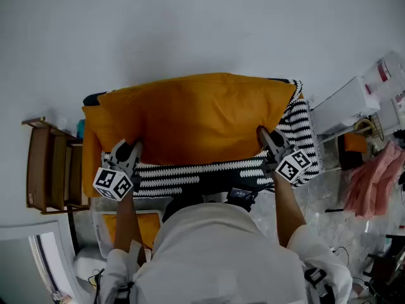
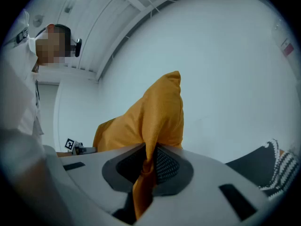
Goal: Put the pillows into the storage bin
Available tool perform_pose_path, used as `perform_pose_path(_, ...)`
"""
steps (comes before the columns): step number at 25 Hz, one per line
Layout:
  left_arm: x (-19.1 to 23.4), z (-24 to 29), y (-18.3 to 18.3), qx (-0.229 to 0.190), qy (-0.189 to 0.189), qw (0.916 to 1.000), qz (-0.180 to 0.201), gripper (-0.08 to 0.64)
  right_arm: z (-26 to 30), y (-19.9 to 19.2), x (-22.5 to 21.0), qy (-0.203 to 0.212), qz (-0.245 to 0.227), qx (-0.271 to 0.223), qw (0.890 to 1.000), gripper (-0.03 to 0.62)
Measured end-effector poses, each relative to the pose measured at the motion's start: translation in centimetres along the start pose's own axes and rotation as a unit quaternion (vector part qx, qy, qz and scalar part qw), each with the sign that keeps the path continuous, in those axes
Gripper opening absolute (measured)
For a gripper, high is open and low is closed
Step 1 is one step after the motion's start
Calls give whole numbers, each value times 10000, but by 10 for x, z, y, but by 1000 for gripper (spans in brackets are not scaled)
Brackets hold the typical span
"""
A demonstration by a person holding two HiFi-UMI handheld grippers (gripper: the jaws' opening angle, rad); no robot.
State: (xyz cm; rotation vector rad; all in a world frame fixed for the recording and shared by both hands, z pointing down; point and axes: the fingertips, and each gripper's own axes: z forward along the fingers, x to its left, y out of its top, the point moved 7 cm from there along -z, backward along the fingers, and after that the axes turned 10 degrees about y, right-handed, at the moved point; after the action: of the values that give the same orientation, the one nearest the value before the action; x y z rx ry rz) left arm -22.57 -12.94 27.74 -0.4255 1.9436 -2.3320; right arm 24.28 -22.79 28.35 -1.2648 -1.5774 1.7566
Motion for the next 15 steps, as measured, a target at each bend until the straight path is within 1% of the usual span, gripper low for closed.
perform_pose_path(4,-30,-61,18,-252,120,9995,160,77,-31,3,37,271,107,-158,9994,58)
perform_pose_path(6,-51,-96,18,-396,248,9988,154,77,-51,3,55,440,131,-211,9987,58)
perform_pose_path(11,-106,-192,-4,-414,716,9966,72,77,-103,-9,104,894,311,-74,9955,58)
perform_pose_path(15,-134,-255,-18,-293,982,9947,39,77,-128,-23,137,1154,409,83,9924,58)
